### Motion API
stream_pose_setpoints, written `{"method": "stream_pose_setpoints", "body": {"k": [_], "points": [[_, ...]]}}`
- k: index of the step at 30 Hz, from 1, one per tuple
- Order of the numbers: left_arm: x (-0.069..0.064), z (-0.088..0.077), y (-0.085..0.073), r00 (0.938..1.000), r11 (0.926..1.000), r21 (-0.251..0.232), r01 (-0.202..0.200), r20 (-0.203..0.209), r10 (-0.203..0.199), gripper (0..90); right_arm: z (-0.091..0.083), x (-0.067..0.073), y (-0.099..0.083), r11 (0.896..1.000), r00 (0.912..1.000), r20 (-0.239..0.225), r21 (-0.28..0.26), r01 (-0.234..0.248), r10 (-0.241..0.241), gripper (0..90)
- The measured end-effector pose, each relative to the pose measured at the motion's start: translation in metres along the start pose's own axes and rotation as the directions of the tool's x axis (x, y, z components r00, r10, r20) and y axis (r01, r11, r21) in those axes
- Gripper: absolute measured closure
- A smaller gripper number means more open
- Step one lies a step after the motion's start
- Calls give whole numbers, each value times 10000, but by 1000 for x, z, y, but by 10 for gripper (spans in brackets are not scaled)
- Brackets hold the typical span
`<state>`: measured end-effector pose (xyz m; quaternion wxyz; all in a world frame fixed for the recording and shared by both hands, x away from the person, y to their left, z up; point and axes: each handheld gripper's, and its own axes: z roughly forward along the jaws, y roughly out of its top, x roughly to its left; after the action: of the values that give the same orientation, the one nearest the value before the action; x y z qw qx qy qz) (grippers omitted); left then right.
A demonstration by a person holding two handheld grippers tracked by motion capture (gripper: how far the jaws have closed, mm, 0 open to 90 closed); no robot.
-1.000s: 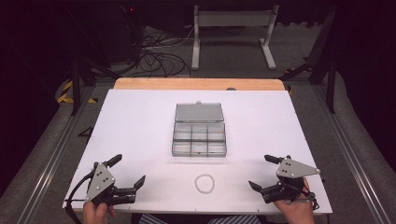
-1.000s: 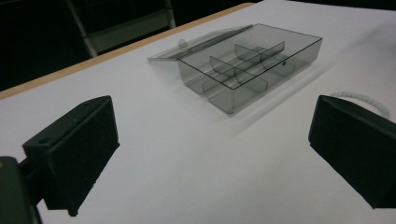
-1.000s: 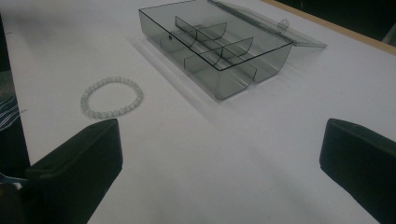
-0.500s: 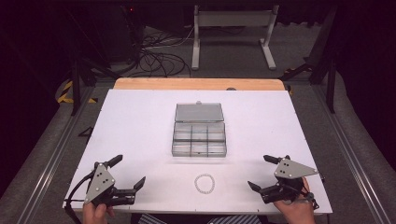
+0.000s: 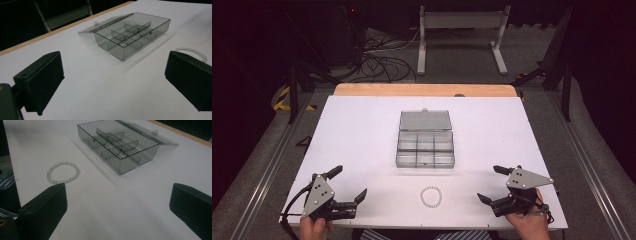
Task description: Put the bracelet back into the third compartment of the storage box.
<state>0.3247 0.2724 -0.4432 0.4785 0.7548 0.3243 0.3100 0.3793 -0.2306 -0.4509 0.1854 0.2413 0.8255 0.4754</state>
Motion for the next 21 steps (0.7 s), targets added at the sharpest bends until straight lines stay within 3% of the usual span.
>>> {"method": "stream_pose_setpoints", "body": {"k": [14, 21], "points": [[0, 0, 0, 10000, 10000, 44, -30, -2, 30, 30, 11, 1, 20, 9999, 9989, -473, 142, -23, 29, 17], [-1, 0, 0, 9999, 10000, -43, 21, -108, -21, 30, 22, 5, 36, 9995, 9974, -691, 190, 233, -220, 17]]}}
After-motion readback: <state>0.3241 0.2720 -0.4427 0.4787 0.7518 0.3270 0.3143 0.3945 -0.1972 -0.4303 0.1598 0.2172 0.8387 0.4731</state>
